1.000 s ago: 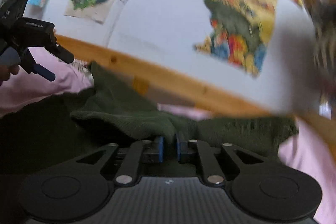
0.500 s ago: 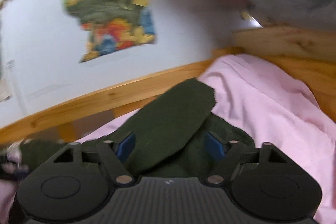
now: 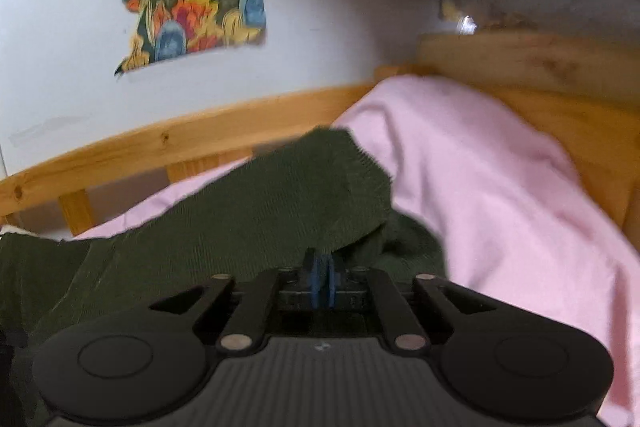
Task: Fold large clothes
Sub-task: 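Lower the folded shirt onto the pink sheet and open both grippers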
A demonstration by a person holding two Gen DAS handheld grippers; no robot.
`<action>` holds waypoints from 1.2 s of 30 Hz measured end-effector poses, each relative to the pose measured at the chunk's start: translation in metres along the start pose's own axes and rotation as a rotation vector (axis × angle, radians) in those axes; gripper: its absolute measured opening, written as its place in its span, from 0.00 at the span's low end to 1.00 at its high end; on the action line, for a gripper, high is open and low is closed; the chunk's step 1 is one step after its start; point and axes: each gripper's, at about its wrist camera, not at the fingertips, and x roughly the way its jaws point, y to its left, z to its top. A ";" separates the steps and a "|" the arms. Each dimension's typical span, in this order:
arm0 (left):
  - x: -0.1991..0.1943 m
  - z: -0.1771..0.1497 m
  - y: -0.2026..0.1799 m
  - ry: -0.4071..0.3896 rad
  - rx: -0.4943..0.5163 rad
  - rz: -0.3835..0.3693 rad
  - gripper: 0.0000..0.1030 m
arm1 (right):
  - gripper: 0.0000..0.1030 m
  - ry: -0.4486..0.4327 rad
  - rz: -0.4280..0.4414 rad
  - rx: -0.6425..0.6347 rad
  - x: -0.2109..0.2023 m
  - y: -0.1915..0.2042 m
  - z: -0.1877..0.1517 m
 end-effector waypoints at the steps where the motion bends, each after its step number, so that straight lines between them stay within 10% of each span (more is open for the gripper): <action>1: 0.000 -0.001 0.007 0.019 -0.065 -0.015 0.24 | 0.21 -0.040 -0.034 -0.028 -0.009 0.004 0.002; 5: -0.035 -0.005 0.007 -0.073 -0.042 0.047 0.66 | 0.51 -0.237 -0.113 -0.195 -0.029 0.028 0.014; 11: -0.074 0.016 -0.026 -0.422 0.204 0.106 0.76 | 0.47 -0.184 0.004 -0.390 0.025 0.067 0.019; 15: -0.039 0.054 -0.043 -0.467 0.264 0.183 0.63 | 0.34 -0.149 -0.108 -0.478 0.058 0.057 0.004; 23: 0.020 0.042 -0.001 -0.314 0.294 0.342 0.27 | 0.34 -0.144 -0.075 -0.550 0.086 0.046 -0.024; 27: 0.034 0.030 0.005 -0.341 0.421 0.360 0.27 | 0.37 -0.162 -0.097 -0.608 0.088 0.053 -0.034; 30: 0.040 0.021 -0.002 -0.336 0.526 0.405 0.26 | 0.59 -0.147 -0.037 -0.557 0.064 0.052 -0.021; 33: 0.022 0.014 -0.014 -0.365 0.567 0.424 0.44 | 0.76 -0.152 0.036 -0.560 0.025 0.055 -0.021; 35: -0.005 -0.001 -0.021 -0.442 0.587 0.400 0.84 | 0.79 -0.156 0.082 -0.600 -0.005 0.059 -0.026; 36: -0.021 -0.010 -0.025 -0.490 0.600 0.389 0.88 | 0.82 -0.152 0.109 -0.611 -0.023 0.060 -0.030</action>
